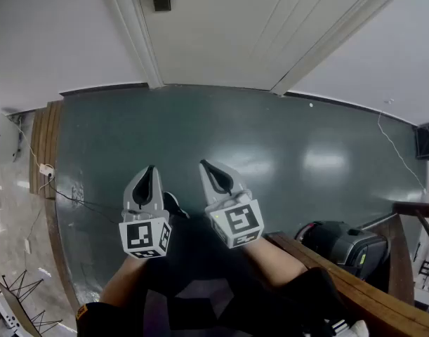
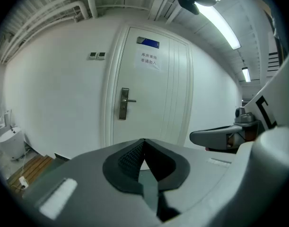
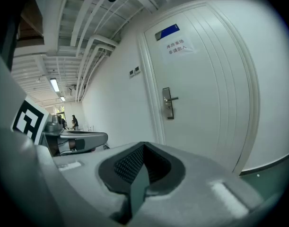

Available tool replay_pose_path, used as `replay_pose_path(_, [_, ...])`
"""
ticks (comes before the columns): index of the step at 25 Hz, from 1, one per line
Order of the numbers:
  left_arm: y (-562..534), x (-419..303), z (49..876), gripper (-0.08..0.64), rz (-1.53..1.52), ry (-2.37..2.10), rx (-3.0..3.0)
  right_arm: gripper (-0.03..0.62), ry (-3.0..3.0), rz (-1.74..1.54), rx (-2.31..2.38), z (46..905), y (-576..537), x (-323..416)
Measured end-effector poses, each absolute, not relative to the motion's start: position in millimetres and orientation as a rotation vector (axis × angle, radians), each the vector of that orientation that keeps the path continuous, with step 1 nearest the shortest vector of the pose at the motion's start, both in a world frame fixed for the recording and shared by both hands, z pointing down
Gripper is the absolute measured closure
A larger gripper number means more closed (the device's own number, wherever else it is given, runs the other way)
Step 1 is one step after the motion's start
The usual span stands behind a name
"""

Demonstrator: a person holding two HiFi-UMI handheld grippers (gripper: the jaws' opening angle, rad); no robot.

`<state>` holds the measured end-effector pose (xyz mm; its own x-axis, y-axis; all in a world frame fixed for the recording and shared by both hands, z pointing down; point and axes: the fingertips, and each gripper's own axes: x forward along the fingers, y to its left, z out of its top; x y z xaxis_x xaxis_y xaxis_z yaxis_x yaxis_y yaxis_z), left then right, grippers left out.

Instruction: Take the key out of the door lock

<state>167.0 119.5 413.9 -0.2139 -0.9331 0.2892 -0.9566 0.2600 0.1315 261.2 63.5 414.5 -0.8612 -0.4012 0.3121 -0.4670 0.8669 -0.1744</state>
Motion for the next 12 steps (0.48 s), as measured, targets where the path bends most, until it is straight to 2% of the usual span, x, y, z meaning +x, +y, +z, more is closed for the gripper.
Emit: replay_pose_path(12, [99.6, 163.2, 401.9, 0.542, 0.067, -2.241, 1.767, 0.601, -2.772, 0.374, 0.712, 408.6, 53.8, 253.3])
